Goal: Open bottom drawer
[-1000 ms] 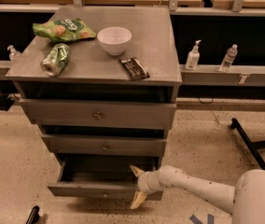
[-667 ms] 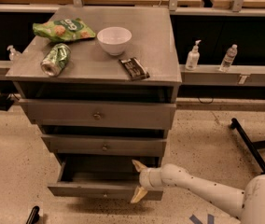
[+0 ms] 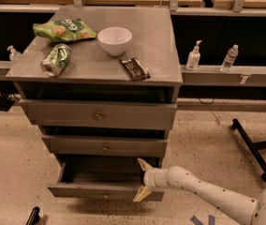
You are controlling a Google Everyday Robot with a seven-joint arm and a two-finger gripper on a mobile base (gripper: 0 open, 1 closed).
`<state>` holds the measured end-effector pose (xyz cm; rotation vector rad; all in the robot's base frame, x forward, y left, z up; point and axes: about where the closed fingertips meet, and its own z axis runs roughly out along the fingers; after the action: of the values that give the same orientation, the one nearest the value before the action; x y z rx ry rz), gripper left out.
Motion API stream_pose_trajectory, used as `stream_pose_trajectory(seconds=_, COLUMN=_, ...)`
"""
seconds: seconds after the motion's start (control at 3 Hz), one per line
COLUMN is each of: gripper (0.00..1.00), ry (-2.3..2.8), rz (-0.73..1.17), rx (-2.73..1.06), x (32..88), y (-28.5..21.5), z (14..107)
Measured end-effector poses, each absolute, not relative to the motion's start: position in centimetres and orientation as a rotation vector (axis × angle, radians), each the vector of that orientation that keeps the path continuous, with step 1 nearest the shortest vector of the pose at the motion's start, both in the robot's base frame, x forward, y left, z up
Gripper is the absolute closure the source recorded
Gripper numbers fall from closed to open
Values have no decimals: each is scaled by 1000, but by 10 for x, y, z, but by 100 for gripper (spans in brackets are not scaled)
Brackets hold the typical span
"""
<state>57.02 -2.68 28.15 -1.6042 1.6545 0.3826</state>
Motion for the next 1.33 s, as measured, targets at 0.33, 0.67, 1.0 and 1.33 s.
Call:
stream_pose_trajectory(seconds=0.33, gripper=0, ry=1663, rz=395, rx=-1577, x=552, y=-33, z=279)
stream_pose_trajectory(seconds=0.67, gripper=0, ry=1668, rz=307, rx=-1672, x=538, y=-35, z=280)
stream_pose_trajectory(seconds=1.0, gripper=0, ry=1738, rz=298, rx=-1573, x=540, y=-40, z=278)
stream_pose_trajectory(seconds=1.33, gripper=0, ry=1762, rz=392, rx=-1586, x=560, y=-25, z=237)
